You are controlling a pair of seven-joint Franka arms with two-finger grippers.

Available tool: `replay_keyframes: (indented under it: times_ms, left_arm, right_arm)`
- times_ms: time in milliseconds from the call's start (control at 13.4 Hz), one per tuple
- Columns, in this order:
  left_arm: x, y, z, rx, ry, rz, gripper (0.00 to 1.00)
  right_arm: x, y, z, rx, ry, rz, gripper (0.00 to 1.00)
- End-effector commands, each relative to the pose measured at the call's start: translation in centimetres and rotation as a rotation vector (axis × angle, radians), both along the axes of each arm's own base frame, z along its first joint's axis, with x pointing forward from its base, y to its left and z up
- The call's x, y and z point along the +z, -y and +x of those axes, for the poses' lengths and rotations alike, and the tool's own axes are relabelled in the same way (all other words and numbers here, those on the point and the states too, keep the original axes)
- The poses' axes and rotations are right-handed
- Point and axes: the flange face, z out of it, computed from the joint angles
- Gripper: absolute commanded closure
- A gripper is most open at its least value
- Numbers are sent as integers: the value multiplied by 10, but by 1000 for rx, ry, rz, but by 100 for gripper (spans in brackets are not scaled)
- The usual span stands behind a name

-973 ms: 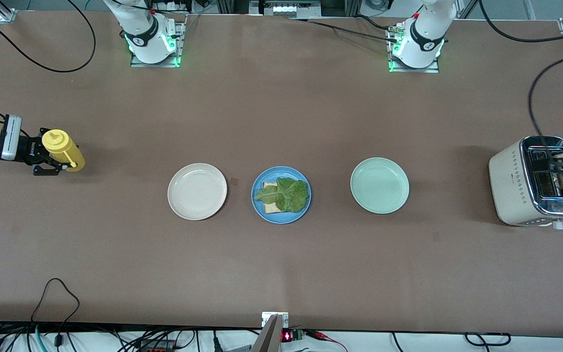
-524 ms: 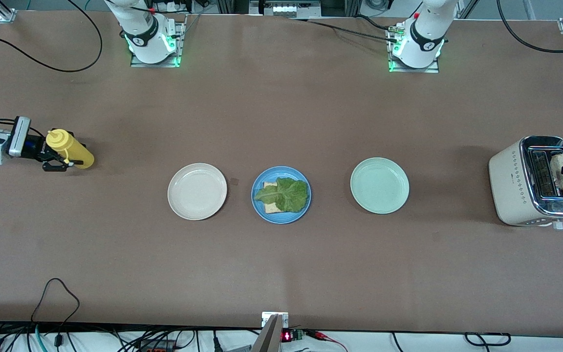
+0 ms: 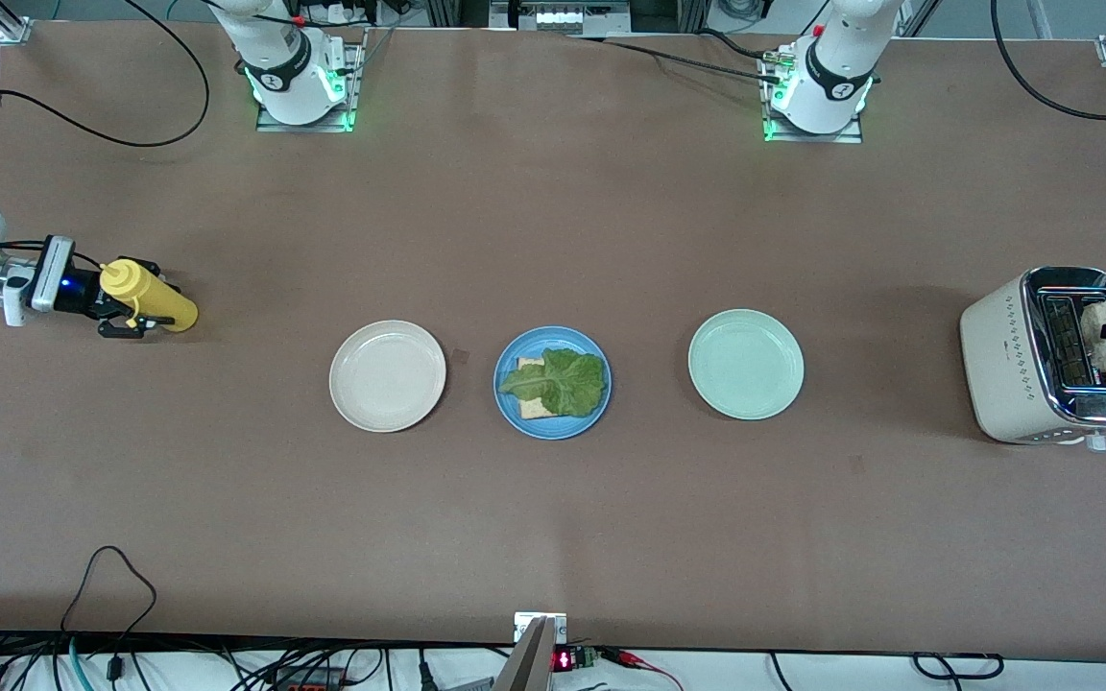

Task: Make sandwich in blue plate with both arms
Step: 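Release the bottle with the right gripper while the left gripper grasps bread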

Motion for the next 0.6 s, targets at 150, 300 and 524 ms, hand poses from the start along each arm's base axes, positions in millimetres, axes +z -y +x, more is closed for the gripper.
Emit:
replay_keyframes:
  times_ms: [150,300,524]
  left_arm:
    - [4,-5,-7,9,5,-70,93]
    - [4,-3,-9,21,-16,-80,98]
    - [32,-2,-11,31,-3,-57,98]
  right_arm:
    - [3,4,7,-18,22,27,0]
    - [3,5,7,-18,22,25,0]
    - [3,24,-8,-24,18,9,0]
